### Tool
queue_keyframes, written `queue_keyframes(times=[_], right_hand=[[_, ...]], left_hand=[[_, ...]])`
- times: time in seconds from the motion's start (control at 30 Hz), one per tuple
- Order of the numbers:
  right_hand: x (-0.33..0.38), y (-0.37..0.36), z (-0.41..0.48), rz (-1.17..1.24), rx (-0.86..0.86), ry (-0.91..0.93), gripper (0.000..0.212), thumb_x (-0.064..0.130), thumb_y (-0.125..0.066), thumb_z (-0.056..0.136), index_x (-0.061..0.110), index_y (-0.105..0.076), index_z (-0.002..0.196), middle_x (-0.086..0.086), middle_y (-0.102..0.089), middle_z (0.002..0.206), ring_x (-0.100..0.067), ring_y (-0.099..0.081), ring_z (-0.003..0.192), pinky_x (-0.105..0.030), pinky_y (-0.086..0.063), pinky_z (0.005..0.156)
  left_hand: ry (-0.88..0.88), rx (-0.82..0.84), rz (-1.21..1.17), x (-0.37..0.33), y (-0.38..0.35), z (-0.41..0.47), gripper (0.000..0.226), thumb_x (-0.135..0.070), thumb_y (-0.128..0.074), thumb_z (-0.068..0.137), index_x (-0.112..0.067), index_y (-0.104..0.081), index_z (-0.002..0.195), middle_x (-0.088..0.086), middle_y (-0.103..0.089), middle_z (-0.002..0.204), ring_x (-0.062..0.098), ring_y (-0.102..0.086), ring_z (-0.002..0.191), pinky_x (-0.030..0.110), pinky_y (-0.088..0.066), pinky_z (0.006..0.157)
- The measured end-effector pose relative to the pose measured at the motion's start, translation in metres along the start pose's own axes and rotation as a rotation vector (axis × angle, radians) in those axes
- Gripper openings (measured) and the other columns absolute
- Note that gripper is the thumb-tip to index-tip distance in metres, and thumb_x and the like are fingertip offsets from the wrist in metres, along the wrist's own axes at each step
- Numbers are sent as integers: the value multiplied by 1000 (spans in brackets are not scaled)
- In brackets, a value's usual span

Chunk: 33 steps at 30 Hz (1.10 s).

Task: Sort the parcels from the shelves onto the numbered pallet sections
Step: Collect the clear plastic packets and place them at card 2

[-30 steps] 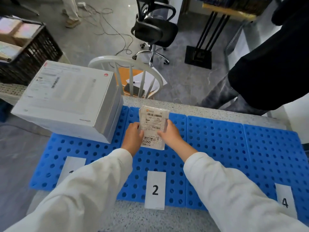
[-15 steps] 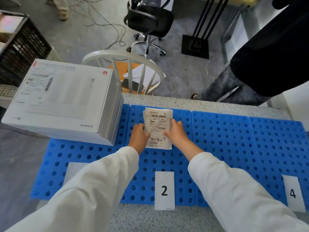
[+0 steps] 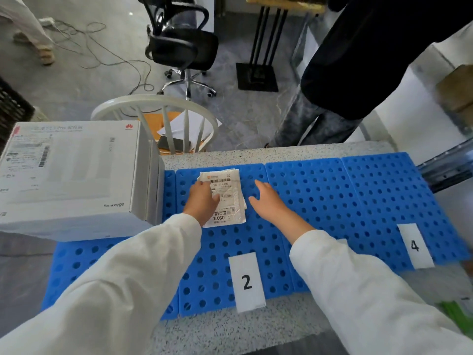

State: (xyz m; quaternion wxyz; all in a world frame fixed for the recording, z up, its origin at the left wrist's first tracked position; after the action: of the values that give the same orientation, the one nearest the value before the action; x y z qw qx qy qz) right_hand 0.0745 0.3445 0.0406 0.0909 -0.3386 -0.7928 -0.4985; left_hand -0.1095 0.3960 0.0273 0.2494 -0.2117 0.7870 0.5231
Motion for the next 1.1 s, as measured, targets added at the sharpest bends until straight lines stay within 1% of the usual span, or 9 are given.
queue_keyframes(times=[0.2,0.33,0.4,0.5,0.67,0.8,0.87,0.97,1.1], right_hand=[[-16,83,-42,-120,-150,-4,60,33,-43,101,13,-21,153,-4,-20,159,-24,-24,144,-38,-28,112],[-37,134,-89,-194,-224,-44,64,38,-46,99,13,-21,153,-5,-19,159,-25,-24,145,-41,-28,114],[-54,156,-119,-242,-270,-78,62,41,-49,98,9,-30,148,-9,-28,154,-28,-33,139,-42,-34,110],[-88,184,-173,-238,-333,-141,58,43,-50,97,5,-40,139,-12,-38,145,-30,-45,126,-42,-42,101],[-144,217,-291,-268,-444,-209,58,44,-50,96,8,-40,140,-10,-40,143,-29,-48,123,-44,-43,100],[-182,225,-398,-168,-539,-287,25,38,-52,96,19,-53,112,-6,-53,113,-23,-56,93,-47,-49,90],[-198,221,-453,-158,-631,-336,39,37,-54,95,12,-51,124,-9,-53,122,-27,-56,107,-43,-47,92],[-226,200,-530,-112,-725,-437,36,37,-56,93,8,-52,114,-9,-55,119,-28,-57,107,-37,-48,85],[-261,163,-625,-41,-797,-567,51,38,-57,93,10,-47,135,-12,-52,136,-29,-54,117,-40,-45,99]], left_hand=[[-438,-22,346,-113,5,-20,39,-40,-46,96,-12,-55,122,4,-52,127,25,-38,124,37,-29,106],[-712,56,426,-194,-5,-52,44,-39,-49,95,-11,-51,129,3,-48,132,22,-35,127,33,-29,108],[-832,56,477,-231,-10,-74,45,-39,-48,95,-10,-50,129,3,-47,132,22,-36,127,33,-30,107],[-978,66,537,-283,-25,-116,46,-39,-46,96,-9,-48,130,4,-46,135,21,-35,130,32,-29,108],[-1192,54,576,-347,-61,-212,54,-42,-43,96,-12,-41,141,3,-42,142,20,-29,137,33,-20,115],[-1283,114,561,-374,-93,-303,55,-42,-44,97,-13,-38,143,3,-38,146,20,-26,139,32,-16,116],[-1367,130,590,-387,-109,-347,56,-43,-43,97,-12,-37,143,4,-38,147,21,-26,140,32,-16,116],[-1471,162,558,-404,-131,-415,55,-42,-45,96,-11,-40,141,4,-39,147,20,-28,139,33,-19,115],[-1610,230,449,-420,-161,-517,49,-37,-49,93,-11,-45,136,6,-43,143,22,-34,135,34,-26,111]])
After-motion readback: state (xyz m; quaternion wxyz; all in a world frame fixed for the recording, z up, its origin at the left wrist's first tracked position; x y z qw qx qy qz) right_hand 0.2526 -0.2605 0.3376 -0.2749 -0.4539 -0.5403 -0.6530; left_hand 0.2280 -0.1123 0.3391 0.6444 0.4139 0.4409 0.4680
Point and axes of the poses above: each hand's wrist, its own z-axis towards the middle knuckle, its own y-axis out of the back of the hand, x = y × z, the point moved 6 cm from there along z, towards the middle knuckle
